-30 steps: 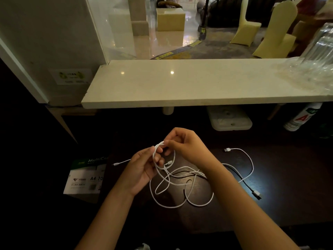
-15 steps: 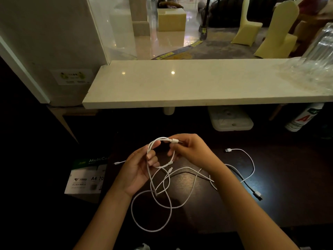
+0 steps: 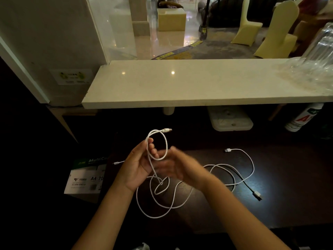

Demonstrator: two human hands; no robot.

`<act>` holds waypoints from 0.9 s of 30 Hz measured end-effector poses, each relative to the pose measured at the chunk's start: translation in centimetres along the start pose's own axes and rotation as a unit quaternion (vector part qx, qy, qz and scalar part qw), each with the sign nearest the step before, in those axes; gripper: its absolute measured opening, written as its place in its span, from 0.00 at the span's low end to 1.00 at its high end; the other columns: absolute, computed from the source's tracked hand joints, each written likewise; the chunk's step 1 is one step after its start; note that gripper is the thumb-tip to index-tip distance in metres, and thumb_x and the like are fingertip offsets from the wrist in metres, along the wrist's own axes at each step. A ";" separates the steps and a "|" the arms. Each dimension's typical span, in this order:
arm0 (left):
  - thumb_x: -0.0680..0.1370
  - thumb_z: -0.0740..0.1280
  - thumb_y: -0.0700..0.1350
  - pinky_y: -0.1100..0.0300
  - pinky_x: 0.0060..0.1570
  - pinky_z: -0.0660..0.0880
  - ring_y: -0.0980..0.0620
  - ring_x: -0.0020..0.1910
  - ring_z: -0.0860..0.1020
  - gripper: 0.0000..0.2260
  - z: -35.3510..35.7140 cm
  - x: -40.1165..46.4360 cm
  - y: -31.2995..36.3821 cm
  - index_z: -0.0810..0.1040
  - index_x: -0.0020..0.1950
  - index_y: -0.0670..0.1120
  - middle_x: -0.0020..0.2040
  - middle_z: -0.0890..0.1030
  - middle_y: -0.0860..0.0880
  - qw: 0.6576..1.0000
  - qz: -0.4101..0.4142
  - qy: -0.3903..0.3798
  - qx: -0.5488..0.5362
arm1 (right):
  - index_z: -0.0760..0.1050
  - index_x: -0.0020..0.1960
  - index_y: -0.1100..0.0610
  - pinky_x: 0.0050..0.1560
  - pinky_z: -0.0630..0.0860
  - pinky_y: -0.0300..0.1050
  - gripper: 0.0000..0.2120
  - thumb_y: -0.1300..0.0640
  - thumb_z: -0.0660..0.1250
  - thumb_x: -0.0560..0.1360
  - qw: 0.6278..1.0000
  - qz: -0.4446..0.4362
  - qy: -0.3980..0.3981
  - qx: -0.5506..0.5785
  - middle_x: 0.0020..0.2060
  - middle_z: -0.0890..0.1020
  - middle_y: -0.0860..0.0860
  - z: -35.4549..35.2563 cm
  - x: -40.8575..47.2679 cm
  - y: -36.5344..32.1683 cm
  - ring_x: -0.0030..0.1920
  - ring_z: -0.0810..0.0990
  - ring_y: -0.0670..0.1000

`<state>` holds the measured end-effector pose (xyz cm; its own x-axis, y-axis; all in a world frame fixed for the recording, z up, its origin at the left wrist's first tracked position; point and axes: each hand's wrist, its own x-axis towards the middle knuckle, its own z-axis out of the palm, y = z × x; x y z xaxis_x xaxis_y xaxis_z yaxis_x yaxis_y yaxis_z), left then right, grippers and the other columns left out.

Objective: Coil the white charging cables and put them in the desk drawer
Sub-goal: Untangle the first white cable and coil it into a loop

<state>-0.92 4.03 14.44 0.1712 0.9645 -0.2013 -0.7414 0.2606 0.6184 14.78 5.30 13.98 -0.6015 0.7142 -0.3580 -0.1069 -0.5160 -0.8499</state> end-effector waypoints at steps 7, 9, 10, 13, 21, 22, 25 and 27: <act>0.52 0.82 0.48 0.68 0.26 0.73 0.61 0.24 0.74 0.18 -0.3 0.1 2.3 0.83 0.37 0.47 0.27 0.76 0.53 1.000 0.025 -0.006 -0.014 | 0.77 0.38 0.52 0.41 0.69 0.39 0.07 0.56 0.62 0.73 0.979 0.003 -0.089 -0.182 0.37 0.76 0.56 -1.5 -1.3 2.3 0.32 0.74 0.45; 0.52 0.82 0.49 0.69 0.24 0.72 0.61 0.22 0.72 0.18 -0.4 -0.2 2.7 0.83 0.37 0.46 0.27 0.75 0.53 1.000 0.021 -0.011 0.009 | 0.77 0.38 0.53 0.41 0.71 0.38 0.08 0.59 0.62 0.74 0.973 0.009 -0.090 -0.211 0.34 0.79 0.49 -3.1 -1.7 1.4 0.31 0.73 0.45; 0.52 0.82 0.49 0.69 0.23 0.71 0.61 0.22 0.71 0.18 -0.4 -0.4 2.7 0.83 0.37 0.46 0.27 0.75 0.53 1.000 0.020 -0.011 0.016 | 0.77 0.39 0.53 0.42 0.71 0.38 0.09 0.60 0.62 0.76 0.965 0.013 -0.093 -0.245 0.33 0.80 0.46 -3.9 -1.8 0.9 0.32 0.74 0.44; 0.52 0.83 0.48 0.71 0.21 0.69 0.61 0.19 0.70 0.18 -0.6 -0.8 2.7 0.83 0.37 0.46 0.26 0.74 0.54 1.000 0.006 -0.020 0.016 | 0.78 0.39 0.51 0.49 0.71 0.37 0.10 0.59 0.63 0.77 0.919 0.052 -0.112 -0.375 0.36 0.81 0.49 -6.1 -1.6 0.0 0.37 0.77 0.43; 0.60 0.79 0.53 0.71 0.20 0.65 0.62 0.18 0.67 0.15 -1.3 -2.5 2.6 0.81 0.38 0.46 0.26 0.75 0.53 0.969 -0.085 -0.100 0.207 | 0.74 0.27 0.52 0.36 0.68 0.38 0.17 0.44 0.71 0.68 0.856 0.080 0.051 -0.509 0.22 0.74 0.43 -7.5 0.0 -2.5 0.25 0.71 0.39; 0.60 0.78 0.54 0.70 0.21 0.65 0.62 0.18 0.67 0.15 -1.4 -2.6 2.4 0.81 0.39 0.46 0.26 0.75 0.53 0.964 -0.092 -0.096 0.230 | 0.71 0.26 0.52 0.34 0.66 0.38 0.19 0.43 0.72 0.67 0.834 0.072 0.092 -0.539 0.22 0.72 0.44 -7.4 0.2 -2.7 0.25 0.69 0.40; 0.67 0.74 0.51 0.69 0.22 0.66 0.60 0.20 0.68 0.08 -1.5 -2.7 1.9 0.82 0.39 0.46 0.27 0.76 0.52 0.954 -0.100 -0.070 0.272 | 0.70 0.30 0.53 0.34 0.67 0.41 0.18 0.41 0.72 0.66 0.814 0.027 0.174 -0.554 0.27 0.73 0.47 -6.4 1.0 -3.0 0.30 0.71 0.45; 0.70 0.68 0.46 0.69 0.22 0.66 0.60 0.20 0.68 0.05 -1.7 -2.7 1.5 0.82 0.37 0.47 0.27 0.76 0.52 0.956 -0.105 -0.040 0.272 | 0.71 0.33 0.53 0.35 0.70 0.43 0.17 0.42 0.72 0.67 0.810 0.005 0.203 -0.551 0.29 0.74 0.48 -5.5 1.6 -3.0 0.32 0.73 0.47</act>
<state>-3.58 1.75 14.64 0.3450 0.8830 -0.3183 -0.2423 0.4114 0.8786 18.52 10.58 13.81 -0.2647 0.9246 -0.2741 0.8017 0.0530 -0.5954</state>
